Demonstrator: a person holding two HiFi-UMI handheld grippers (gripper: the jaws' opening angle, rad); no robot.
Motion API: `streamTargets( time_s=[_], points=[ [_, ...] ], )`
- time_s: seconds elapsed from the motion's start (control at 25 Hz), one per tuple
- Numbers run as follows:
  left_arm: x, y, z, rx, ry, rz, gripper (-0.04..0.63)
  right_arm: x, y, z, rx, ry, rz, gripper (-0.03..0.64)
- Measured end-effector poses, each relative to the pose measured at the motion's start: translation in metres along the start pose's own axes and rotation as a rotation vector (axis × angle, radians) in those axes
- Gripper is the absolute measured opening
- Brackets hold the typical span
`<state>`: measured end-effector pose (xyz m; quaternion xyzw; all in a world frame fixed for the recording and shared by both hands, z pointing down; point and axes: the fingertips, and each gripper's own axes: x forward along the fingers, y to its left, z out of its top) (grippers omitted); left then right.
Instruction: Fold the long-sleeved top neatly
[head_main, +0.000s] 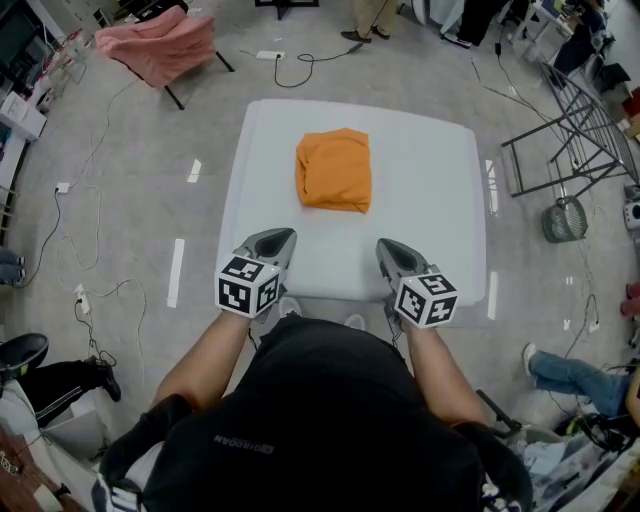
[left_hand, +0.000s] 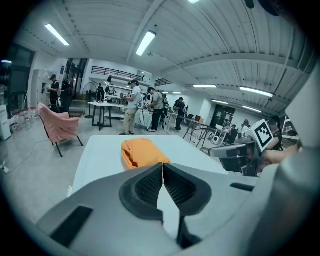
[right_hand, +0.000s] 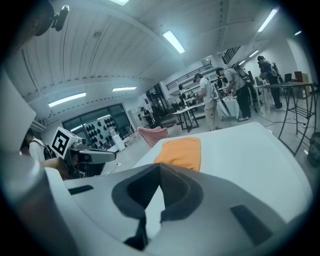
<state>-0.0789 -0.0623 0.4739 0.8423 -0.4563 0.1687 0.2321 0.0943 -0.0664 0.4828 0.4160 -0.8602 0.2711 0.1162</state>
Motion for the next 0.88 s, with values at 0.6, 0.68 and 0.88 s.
streamTargets(
  time_s=[0.6,0.68,0.88],
  points=[
    [-0.0035,0.0016,0.0023,0.015,0.003,-0.012,0.008,0.0003,0.0075,-0.001,0.007,0.007,0.0,0.003],
    [-0.0029,0.0018,0.0019,0.016,0.005,-0.014,0.008,0.0007,0.0071,-0.0017,0.009,0.007,-0.002,0.003],
    [-0.0034,0.0056,0.0011,0.016,0.006,-0.015,0.009,0.0045,0.0084,-0.0041,0.012,0.012,-0.004,0.003]
  ],
)
